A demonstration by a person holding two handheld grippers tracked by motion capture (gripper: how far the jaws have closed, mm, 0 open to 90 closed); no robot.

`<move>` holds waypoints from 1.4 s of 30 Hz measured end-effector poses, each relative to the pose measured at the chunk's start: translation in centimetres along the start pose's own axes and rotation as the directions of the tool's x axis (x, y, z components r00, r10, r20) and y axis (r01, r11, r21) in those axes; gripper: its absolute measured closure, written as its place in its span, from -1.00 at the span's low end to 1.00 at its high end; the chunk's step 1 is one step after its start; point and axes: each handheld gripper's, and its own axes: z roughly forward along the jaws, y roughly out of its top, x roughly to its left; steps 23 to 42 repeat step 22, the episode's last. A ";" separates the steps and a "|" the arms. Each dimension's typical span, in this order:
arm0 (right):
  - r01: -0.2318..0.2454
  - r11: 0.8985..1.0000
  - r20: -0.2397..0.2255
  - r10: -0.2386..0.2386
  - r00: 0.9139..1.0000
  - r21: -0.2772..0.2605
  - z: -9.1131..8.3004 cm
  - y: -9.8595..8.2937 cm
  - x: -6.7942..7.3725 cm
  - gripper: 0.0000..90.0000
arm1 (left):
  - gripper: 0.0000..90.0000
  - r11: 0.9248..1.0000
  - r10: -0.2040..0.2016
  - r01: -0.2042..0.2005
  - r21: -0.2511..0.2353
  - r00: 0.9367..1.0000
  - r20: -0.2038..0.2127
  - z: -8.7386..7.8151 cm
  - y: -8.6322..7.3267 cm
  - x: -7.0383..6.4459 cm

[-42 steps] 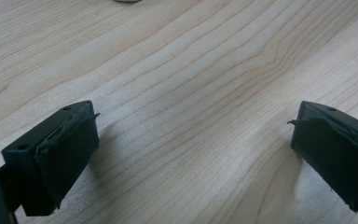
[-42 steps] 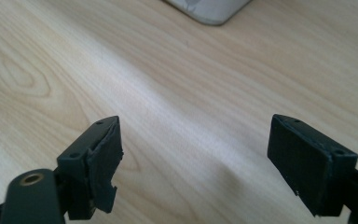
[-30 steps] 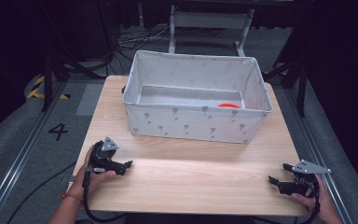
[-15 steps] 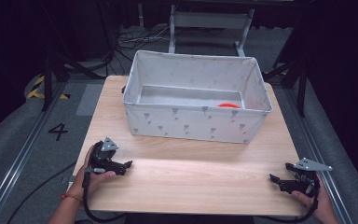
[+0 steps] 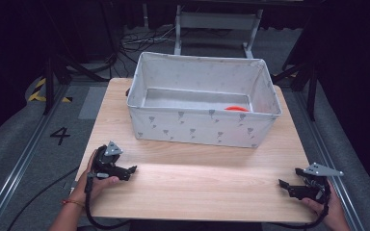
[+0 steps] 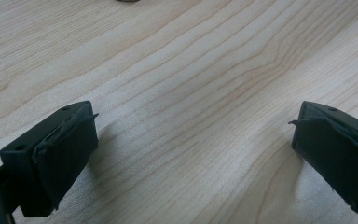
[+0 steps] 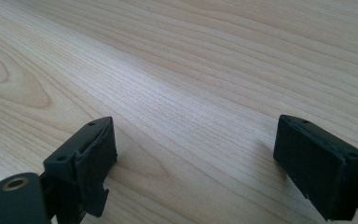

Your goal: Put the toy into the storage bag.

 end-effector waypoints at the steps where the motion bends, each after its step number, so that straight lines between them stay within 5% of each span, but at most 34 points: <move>1: 0.000 1.000 0.000 0.000 1.000 0.000 0.0 0.0 0.0 -0.70 | -0.99 1.000 -0.001 0.001 -0.001 1.000 0.000 0.0 0.0 0.0; 42: 0.001 1.000 0.001 -0.001 1.000 0.001 0.0 0.0 0.0 -0.70 | -0.99 1.000 -0.024 0.024 0.000 1.000 -0.017 -0.1 -0.1 0.1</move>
